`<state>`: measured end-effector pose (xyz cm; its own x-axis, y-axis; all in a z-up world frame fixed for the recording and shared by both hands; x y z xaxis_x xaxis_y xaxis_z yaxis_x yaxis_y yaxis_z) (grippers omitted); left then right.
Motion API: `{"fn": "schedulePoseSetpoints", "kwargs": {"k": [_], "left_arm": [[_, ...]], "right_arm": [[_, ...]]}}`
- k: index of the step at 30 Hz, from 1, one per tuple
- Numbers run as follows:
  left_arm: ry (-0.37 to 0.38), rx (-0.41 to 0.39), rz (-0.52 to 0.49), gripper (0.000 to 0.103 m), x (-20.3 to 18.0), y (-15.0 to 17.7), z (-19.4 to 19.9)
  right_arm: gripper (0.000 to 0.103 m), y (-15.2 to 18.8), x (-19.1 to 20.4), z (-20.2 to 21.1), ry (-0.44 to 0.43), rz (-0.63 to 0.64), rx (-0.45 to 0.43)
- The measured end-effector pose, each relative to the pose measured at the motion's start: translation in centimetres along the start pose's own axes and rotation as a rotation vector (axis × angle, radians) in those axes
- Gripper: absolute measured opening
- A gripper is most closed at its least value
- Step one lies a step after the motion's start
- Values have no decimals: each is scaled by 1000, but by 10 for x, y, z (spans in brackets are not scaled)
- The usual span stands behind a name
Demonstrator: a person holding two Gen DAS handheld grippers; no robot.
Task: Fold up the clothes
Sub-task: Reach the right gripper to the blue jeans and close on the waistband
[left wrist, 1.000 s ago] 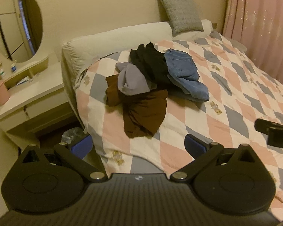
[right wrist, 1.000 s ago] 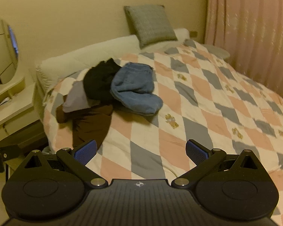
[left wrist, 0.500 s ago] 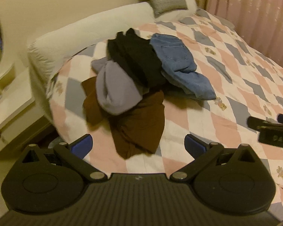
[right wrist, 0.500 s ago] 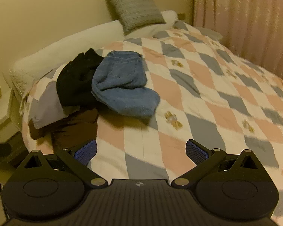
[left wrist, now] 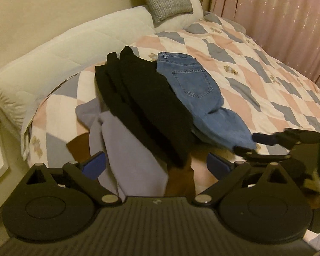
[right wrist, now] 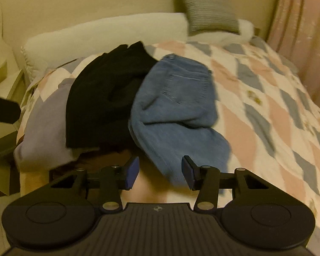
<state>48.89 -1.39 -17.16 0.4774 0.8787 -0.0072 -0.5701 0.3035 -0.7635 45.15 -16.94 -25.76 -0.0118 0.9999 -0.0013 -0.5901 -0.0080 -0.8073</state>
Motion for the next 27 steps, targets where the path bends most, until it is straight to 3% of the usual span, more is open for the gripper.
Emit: {"fn": "schedulePoseSetpoints", "kwargs": {"k": [6, 7, 8, 9, 12, 17, 20, 23, 25, 27], "left_arm": [[60, 34, 14, 96, 11, -12, -42], [68, 39, 15, 96, 11, -14, -48], [76, 45, 16, 95, 11, -15, -54], [85, 45, 18, 93, 10, -18, -58], [117, 44, 26, 90, 7, -27, -69], [201, 37, 57, 84, -7, -44, -85], [270, 39, 76, 84, -27, -53, -96], [316, 48, 87, 84, -45, -54, -105], [333, 60, 92, 84, -53, -50, -112], [325, 96, 97, 84, -56, -40, -121]], "right_arm": [[46, -1, 18, -61, -35, 137, 22], [21, 2, 19, -68, -40, 153, 31], [9, 3, 17, -73, -57, 133, 42], [9, 4, 15, -78, -76, 103, 54], [8, -2, -15, -65, -123, -177, 33], [8, -11, -89, -17, -111, -643, -59], [7, 1, -105, 14, -99, -736, -59], [6, 27, -93, 40, -87, -690, 8], [0, 54, -80, 49, -70, -673, 94], [0, 83, -68, 50, -33, -625, 211]]}}
Point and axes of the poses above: each gripper's, at about its wrist camera, not at the fingertips, and z roughly against the way its jaws point, x to its left, y to its underside, the point moved 10 cm from there along -z, roughly the way its jaws point, and after that the axes turned 13 degrees about -x, right-handed, at the moved point
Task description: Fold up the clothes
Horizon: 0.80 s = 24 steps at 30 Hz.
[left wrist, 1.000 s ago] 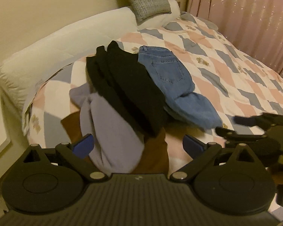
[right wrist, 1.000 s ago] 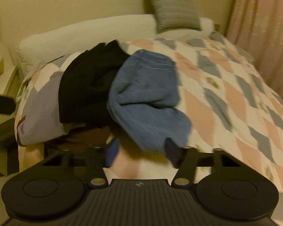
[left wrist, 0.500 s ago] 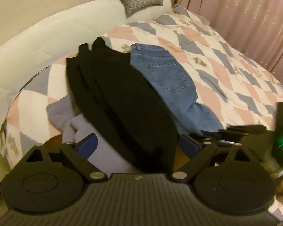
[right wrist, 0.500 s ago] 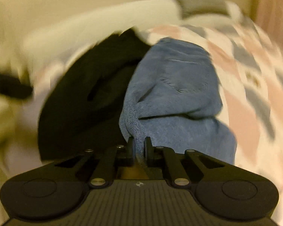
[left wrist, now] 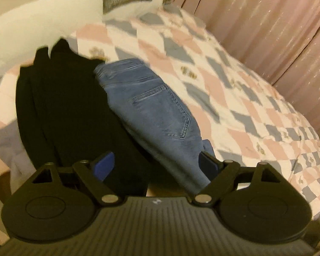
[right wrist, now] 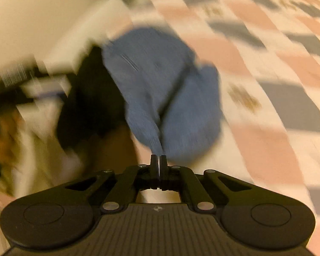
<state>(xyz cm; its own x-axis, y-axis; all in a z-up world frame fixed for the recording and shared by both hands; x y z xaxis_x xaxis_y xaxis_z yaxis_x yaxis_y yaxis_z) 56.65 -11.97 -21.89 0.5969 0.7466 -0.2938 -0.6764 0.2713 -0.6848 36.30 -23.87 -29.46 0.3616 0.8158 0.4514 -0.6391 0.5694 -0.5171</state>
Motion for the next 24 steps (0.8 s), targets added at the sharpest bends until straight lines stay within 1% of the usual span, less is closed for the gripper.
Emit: {"fn": "schedulePoseSetpoints", "kwargs": {"k": [1, 2, 3, 4, 5, 7, 9, 11, 12, 13, 14, 15, 16, 17, 18, 20, 22, 23, 24], "left_arm": [[-8, 17, 5, 84, 2, 4, -4], [-20, 30, 10, 84, 6, 8, -7], [-24, 28, 16, 83, 10, 8, -6], [-28, 25, 22, 83, 14, 8, -5], [-32, 22, 28, 83, 18, 8, -4], [-41, 9, 29, 83, 25, 4, 0], [-53, -9, 23, 83, 32, -1, 2], [-72, -31, 22, 83, 40, -10, 3], [-83, -43, 25, 83, 45, -15, 4], [-94, -56, 29, 83, 51, -20, 4], [-99, -63, 44, 83, 56, -24, 3], [-104, -64, 56, 83, 61, -27, 3], [-108, -64, 62, 83, 64, -29, 2], [-112, -65, 66, 83, 67, -30, 0], [-106, -67, 63, 83, 66, -31, 0], [-87, -69, 57, 83, 63, -32, -3], [-50, -52, 70, 83, 56, -32, -10], [-22, -42, 83, 83, 50, -30, -14], [3, -29, 93, 83, 43, -30, -20]], "right_arm": [[4, 13, -3, -4, 47, 44, 45], [8, 16, -3, -6, 83, 85, 57], [13, 12, 2, -7, 101, 128, 38], [19, 0, 10, -8, 104, 176, -5], [24, -14, 21, -9, 101, 226, -56], [27, -46, 45, -22, 73, 326, -141], [29, -70, 68, -44, 29, 394, -174], [34, -74, 84, -74, 11, 478, -162], [38, -75, 92, -89, 4, 522, -153], [44, -76, 100, -104, -3, 565, -144], [44, -77, 107, -118, -10, 608, -136], [41, -77, 106, -130, -8, 603, -124], [13, -76, 102, -141, -3, 581, -113], [9, -76, 97, -152, 2, 559, -101], [10, -81, 88, -157, -21, 444, -92], [10, -96, 61, -148, -121, 104, -90], [8, -108, 30, -136, -200, -190, -95], [8, -111, 15, -131, -222, -311, -101], [8, -113, 4, -126, -245, -399, -103]]}}
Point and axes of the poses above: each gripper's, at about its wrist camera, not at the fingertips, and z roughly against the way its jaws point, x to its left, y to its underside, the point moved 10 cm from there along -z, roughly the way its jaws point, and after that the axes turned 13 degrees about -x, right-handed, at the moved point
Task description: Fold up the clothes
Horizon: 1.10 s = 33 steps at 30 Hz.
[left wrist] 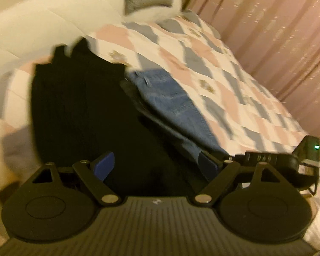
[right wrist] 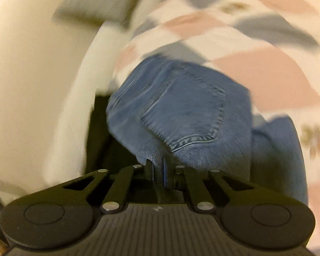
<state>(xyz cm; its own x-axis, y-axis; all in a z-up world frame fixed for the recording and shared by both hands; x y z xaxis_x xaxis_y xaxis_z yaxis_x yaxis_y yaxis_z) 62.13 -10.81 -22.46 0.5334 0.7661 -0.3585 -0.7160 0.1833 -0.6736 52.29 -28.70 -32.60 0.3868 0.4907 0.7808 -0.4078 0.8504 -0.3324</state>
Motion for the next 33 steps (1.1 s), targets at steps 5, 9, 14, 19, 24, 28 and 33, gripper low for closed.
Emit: {"fn": "schedulePoseSetpoints", "kwargs": {"k": [5, 9, 14, 19, 24, 28, 33], "left_arm": [[121, 53, -6, 83, -46, 14, -36], [58, 167, 35, 81, -49, 43, -74], [30, 189, 105, 81, -51, 56, -85], [16, 225, 341, 58, -43, 69, -121], [-7, 265, 534, 3, -25, 80, -149], [-38, 142, 125, 2, -51, 41, -123], [22, 17, -204, 2, -105, -11, -75]], "right_arm": [[7, -15, -21, 20, -64, -206, -28], [6, -23, -37, 28, 13, -204, -107], [6, -48, -53, 43, 85, -210, -265], [6, -64, -71, 52, 132, -235, -324], [6, -58, -74, 57, 148, -211, -311], [4, -56, -65, 75, 73, -240, -345], [4, -55, -41, 124, -29, -228, -401]]}}
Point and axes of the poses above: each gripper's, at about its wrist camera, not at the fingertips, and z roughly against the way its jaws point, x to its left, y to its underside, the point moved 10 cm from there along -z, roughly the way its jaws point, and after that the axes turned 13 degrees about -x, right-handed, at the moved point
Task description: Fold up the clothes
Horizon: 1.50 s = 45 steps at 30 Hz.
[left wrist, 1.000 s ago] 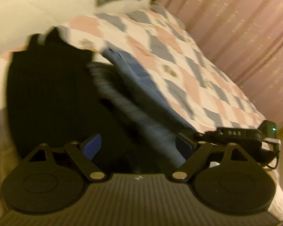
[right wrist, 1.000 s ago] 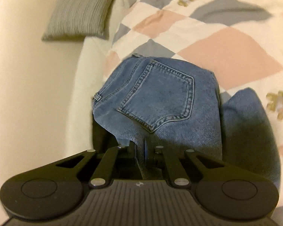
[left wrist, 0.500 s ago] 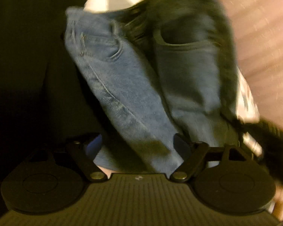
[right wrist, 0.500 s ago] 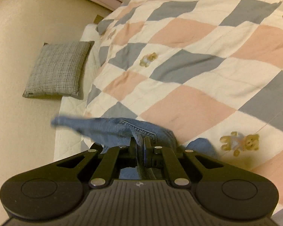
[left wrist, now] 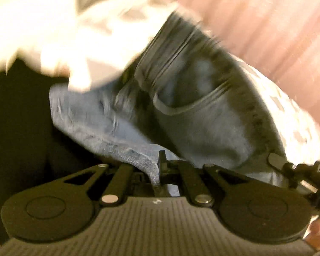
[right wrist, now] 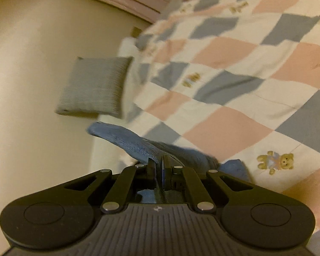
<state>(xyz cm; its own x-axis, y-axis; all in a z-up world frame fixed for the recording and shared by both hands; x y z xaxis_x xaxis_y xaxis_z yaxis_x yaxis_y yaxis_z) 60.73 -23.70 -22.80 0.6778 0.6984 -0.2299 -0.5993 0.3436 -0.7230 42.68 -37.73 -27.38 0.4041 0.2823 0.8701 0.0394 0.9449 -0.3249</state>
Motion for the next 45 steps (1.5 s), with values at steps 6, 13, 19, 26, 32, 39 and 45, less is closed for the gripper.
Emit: {"fn": "schedulePoseSetpoints", "kwargs": {"k": [6, 13, 19, 26, 32, 39, 45], "left_arm": [[120, -134, -263, 2, -75, -34, 74], [359, -309, -551, 1, -241, -45, 174], [560, -382, -731, 1, -394, 4, 246], [841, -355, -902, 3, -579, 106, 300], [803, -88, -1130, 27, -683, 263, 212], [651, 19, -1003, 27, -627, 330, 175], [475, 145, -919, 27, -497, 374, 178]], "right_arm": [[4, -29, 22, 96, -96, -69, -120], [5, -56, 20, 268, -166, -130, -372], [4, -39, -4, 408, -159, -112, -539], [4, -44, -56, 599, -80, -132, -866], [37, -2, -165, 686, 346, -233, -782], [37, 75, -293, 731, 701, -462, -544], [39, 60, -301, 741, 770, -292, -497]]}}
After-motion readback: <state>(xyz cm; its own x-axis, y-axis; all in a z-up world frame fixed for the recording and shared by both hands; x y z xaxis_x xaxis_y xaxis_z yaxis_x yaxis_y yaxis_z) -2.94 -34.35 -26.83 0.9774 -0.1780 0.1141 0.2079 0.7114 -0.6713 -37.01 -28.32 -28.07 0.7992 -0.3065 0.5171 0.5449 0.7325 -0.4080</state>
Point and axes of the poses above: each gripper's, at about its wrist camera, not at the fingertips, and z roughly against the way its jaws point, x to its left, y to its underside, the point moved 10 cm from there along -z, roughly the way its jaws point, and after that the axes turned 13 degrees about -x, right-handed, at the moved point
